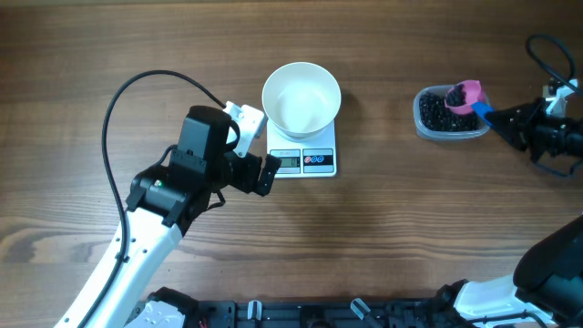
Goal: Scoop item into bowl and weigh 150g on scale
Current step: 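Lift the filled scoop with the right gripper over the white bowl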
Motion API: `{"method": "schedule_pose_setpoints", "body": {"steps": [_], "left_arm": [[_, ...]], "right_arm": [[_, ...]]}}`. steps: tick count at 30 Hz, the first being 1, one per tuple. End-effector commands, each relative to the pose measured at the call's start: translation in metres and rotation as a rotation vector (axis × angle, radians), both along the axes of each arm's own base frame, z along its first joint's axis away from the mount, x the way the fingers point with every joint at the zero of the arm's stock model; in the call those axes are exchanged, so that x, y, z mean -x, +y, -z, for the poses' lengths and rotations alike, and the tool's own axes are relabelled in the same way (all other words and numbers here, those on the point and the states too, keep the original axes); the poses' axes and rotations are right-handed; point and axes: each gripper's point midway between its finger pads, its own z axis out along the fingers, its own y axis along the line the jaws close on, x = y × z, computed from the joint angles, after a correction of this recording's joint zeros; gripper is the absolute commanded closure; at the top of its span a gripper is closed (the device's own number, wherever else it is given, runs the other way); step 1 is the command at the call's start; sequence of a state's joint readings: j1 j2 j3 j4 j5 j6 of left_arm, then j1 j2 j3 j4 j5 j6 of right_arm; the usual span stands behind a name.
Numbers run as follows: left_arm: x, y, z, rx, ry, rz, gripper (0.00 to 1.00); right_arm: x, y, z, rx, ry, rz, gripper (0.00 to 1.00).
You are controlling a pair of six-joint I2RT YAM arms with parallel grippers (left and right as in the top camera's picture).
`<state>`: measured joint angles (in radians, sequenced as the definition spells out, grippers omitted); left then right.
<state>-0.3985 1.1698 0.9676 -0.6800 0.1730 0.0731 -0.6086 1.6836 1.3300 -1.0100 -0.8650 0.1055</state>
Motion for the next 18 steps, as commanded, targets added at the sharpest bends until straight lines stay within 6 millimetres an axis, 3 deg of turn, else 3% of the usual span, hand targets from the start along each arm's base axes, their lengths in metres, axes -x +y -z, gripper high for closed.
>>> {"method": "schedule_pose_setpoints", "body": {"steps": [1,11,18], "left_arm": [[0.003,-0.004,0.003,0.009,0.01,0.017,0.0],[0.002,-0.004,0.003,0.008,0.009,0.017,0.0],[0.002,-0.004,0.003,0.008,0.009,0.017,0.0]], "right_arm": [[-0.004,0.016,-0.014,-0.149,-0.067,-0.027,0.96],[-0.009,0.033,-0.044,-0.319,-0.165,-0.063,0.96],[-0.012,0.064,-0.05,-0.383,-0.133,-0.121,0.96]]}}
